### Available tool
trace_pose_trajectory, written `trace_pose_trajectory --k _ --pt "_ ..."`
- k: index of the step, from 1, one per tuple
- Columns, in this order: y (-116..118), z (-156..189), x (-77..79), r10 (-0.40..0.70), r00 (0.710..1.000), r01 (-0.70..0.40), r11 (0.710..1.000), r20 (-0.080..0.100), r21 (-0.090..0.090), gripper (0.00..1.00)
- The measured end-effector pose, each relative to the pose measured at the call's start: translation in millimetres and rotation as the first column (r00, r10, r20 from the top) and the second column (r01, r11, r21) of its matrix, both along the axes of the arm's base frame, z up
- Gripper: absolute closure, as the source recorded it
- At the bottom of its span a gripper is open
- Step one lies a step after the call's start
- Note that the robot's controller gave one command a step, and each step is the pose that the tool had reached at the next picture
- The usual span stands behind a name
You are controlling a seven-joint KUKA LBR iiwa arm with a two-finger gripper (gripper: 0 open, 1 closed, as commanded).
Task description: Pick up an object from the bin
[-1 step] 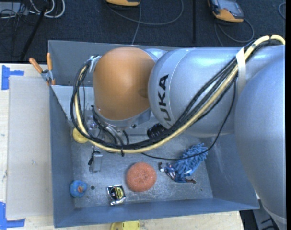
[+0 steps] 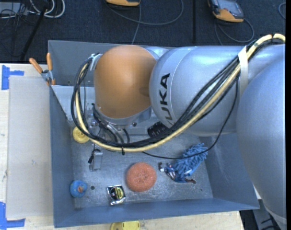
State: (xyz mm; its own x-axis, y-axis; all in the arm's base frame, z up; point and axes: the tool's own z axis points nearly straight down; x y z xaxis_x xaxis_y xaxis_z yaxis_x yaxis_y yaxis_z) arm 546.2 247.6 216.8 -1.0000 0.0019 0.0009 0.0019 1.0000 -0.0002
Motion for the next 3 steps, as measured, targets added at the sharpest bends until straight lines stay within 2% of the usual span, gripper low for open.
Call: trace_pose_trajectory --k 1,2,3 --pt "-50 -41 -7.1 0.101 0.995 -0.101 0.995 0.002 0.001 0.0" --pt "-66 -64 -13.4 0.103 0.995 -0.103 0.995 -0.002 -0.004 0.0" --pt "-91 -80 0.7 0.064 0.998 -0.064 0.998 -0.001 0.001 0.0"
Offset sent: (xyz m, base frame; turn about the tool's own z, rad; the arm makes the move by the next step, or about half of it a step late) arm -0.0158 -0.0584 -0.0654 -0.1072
